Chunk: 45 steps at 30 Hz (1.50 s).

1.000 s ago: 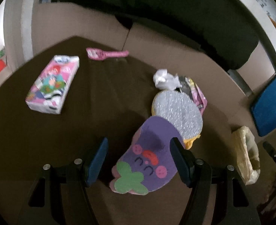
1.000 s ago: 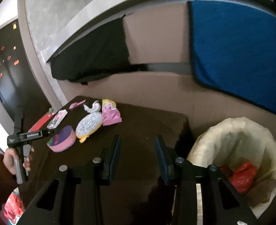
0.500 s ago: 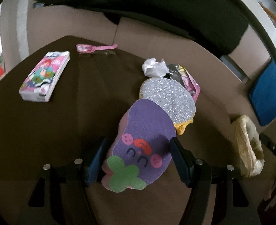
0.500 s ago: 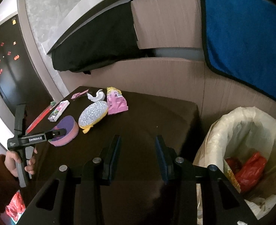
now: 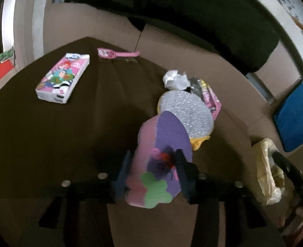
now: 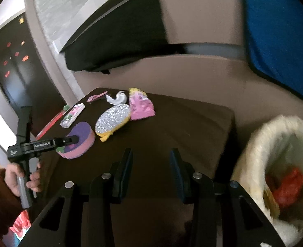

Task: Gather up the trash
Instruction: 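Grasp the purple foam piece with the left tool while the right tool grasps the pink-yellow snack bag, then lift and carry the foam piece and snack bag over the bin with both tools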

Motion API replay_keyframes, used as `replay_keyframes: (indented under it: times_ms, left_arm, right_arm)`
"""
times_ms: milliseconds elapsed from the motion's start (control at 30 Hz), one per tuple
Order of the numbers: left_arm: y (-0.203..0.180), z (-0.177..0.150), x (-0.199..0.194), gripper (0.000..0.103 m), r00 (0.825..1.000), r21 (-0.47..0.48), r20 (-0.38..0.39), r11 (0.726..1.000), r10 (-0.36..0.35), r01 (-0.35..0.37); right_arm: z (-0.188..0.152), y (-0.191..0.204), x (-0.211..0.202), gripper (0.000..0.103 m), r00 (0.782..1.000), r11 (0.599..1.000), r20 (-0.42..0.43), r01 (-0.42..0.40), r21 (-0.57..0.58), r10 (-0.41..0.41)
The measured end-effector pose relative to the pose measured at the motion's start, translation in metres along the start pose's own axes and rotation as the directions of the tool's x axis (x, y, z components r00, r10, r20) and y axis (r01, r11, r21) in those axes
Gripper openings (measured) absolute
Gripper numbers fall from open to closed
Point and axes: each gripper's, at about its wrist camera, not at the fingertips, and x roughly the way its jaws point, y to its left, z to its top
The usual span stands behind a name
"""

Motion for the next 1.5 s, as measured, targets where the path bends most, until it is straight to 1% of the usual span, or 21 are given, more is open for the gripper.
replay_keyframes:
  times_ms: [67,200,233,400,533,633,667,767,833,900,967,1133,1200,1233,1367,1500]
  left_arm:
    - [-0.002,-0.004,-0.005,0.039,1.0,0.01,0.004,1.0,0.002,-0.002]
    - [-0.01,-0.012,-0.013,0.038,1.0,0.061,0.015,0.998,0.003,-0.004]
    - [-0.012,-0.013,-0.014,0.038,1.0,0.069,0.015,0.998,0.002,-0.003]
    - [-0.019,-0.017,-0.014,0.038,1.0,0.108,-0.003,0.994,-0.007,0.008]
    - [-0.022,-0.019,-0.014,0.038,1.0,0.133,0.0,0.991,-0.007,0.007]
    - [-0.019,-0.017,-0.013,0.038,1.0,0.115,-0.004,0.993,-0.022,0.022]
    - [-0.018,-0.016,-0.012,0.038,1.0,0.107,-0.007,0.994,-0.029,0.03]
    - [-0.018,-0.014,-0.009,0.038,0.999,0.092,-0.015,0.994,-0.05,0.051]
    - [-0.02,-0.014,-0.007,0.038,0.998,0.088,-0.02,0.994,-0.059,0.06]
    - [-0.023,-0.014,-0.004,0.038,0.998,0.092,-0.02,0.994,-0.057,0.058]
    - [-0.026,-0.014,-0.002,0.038,0.998,0.091,-0.017,0.994,-0.053,0.054]
    - [-0.03,-0.011,-0.002,0.038,0.999,0.077,0.006,0.996,-0.035,0.034]
    - [-0.033,-0.009,-0.005,0.032,0.999,0.078,0.021,0.997,-0.027,0.025]
    - [-0.036,-0.009,-0.006,0.031,0.999,0.085,0.027,0.996,-0.023,0.02]
    - [-0.047,-0.01,-0.015,0.031,0.998,0.111,0.068,0.994,-0.002,-0.006]
    - [-0.06,-0.012,-0.025,0.031,0.995,0.132,0.1,0.991,0.015,-0.028]
  right_arm:
    - [0.015,0.007,0.015,0.037,1.0,0.999,0.003,-0.012,-0.034,0.012]
    - [0.042,0.02,0.052,0.04,0.999,0.995,-0.008,-0.05,-0.083,0.049]
    - [0.05,0.024,0.066,0.04,0.999,0.994,-0.018,-0.048,-0.102,0.047]
    - [0.075,0.039,0.122,0.041,0.999,0.983,-0.05,0.012,-0.181,-0.022]
    - [0.091,0.043,0.162,0.044,0.995,0.983,-0.091,0.011,-0.184,-0.028]
    - [0.097,0.043,0.188,0.045,0.991,0.979,-0.116,0.045,-0.199,-0.07]
    - [0.098,0.041,0.194,0.045,0.989,0.979,-0.128,0.046,-0.197,-0.073]
    - [0.096,0.031,0.207,0.045,0.983,0.988,-0.178,0.025,-0.154,-0.053]
    - [0.092,0.025,0.205,0.046,0.981,0.991,-0.187,0.015,-0.134,-0.041]
    - [0.088,0.021,0.195,0.041,0.983,0.992,-0.18,0.008,-0.122,-0.03]
    - [0.085,0.015,0.178,0.031,0.985,0.993,-0.166,0.02,-0.115,-0.039]
    - [0.076,-0.001,0.12,0.03,0.996,0.997,-0.084,0.036,-0.063,-0.041]
    - [0.072,-0.004,0.099,0.03,0.998,0.999,-0.062,0.024,-0.045,-0.027]
    - [0.068,-0.005,0.087,0.03,0.998,0.999,-0.051,0.021,-0.042,-0.023]
    - [0.053,-0.005,0.053,0.03,0.999,0.999,-0.035,-0.004,-0.043,0.002]
    - [0.04,0.0,0.028,0.03,1.0,0.998,-0.023,-0.01,-0.056,0.009]
